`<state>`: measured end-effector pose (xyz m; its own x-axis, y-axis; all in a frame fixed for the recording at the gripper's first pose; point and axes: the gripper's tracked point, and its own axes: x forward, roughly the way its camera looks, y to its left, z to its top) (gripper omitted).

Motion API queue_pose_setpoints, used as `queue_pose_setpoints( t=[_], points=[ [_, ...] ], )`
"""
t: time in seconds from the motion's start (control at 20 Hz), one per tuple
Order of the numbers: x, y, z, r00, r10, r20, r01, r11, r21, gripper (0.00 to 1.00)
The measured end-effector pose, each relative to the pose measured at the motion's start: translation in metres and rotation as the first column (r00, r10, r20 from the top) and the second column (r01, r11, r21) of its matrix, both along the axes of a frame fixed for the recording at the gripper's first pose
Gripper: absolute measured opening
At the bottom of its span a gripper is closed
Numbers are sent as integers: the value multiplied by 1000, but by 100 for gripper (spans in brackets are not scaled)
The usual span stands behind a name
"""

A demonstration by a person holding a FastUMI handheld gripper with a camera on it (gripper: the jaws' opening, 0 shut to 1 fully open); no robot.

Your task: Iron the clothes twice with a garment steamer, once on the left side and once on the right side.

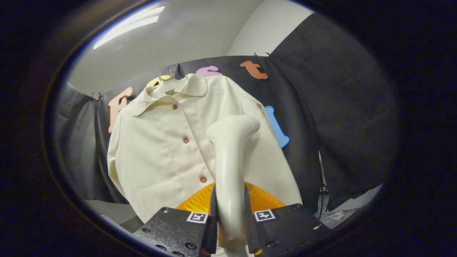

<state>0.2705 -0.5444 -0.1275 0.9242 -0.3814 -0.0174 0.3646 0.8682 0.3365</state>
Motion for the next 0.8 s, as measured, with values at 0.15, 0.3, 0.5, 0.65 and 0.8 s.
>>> queue_pose_setpoints(
  t=[0.15, 0.3, 0.5, 0.65, 0.8],
  points=[
    [-9, 1, -26, 1000, -5, -27, 6, 999, 36, 32],
    [-18, 2, -52, 998, -9, -57, 13, 997, 77, 33],
    [-32, 3, -80, 996, -13, -85, 23, 992, 121, 33],
    [-41, 5, -97, 994, -10, -107, 24, 991, 132, 33],
    [-53, 6, -118, 991, -8, -134, 28, 988, 149, 33]
  ],
)
